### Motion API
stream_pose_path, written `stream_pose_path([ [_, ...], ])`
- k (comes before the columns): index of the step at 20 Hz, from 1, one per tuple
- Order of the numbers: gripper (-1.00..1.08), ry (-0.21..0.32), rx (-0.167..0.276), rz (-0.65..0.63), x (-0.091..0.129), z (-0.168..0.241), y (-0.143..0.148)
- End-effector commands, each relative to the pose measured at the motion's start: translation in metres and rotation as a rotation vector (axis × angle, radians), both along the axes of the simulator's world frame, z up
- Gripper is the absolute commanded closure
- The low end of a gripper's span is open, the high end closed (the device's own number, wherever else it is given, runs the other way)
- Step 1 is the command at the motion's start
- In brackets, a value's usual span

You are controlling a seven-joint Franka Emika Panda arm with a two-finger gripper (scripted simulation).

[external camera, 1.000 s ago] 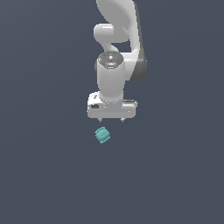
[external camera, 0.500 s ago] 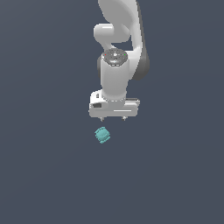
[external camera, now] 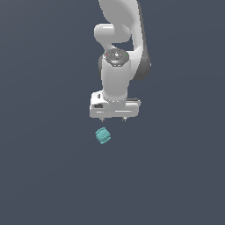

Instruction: Pick up the object and move it to a goal position.

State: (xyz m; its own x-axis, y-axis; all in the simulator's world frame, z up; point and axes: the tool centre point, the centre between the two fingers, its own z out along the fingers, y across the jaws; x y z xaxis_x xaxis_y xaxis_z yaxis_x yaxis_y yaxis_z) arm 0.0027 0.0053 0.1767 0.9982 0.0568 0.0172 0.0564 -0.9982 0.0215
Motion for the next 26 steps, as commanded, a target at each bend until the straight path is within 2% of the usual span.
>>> stream_pose_path([
  [1,-0.92,0.001,0.0,0.017,0.0,-0.003,-0.002],
  [9,-0.92,0.007,-0.001,0.124,0.003,-0.019,-0.013],
  [26,-0.92,0.022,0.009,0.475,0.007,-0.072,-0.048],
])
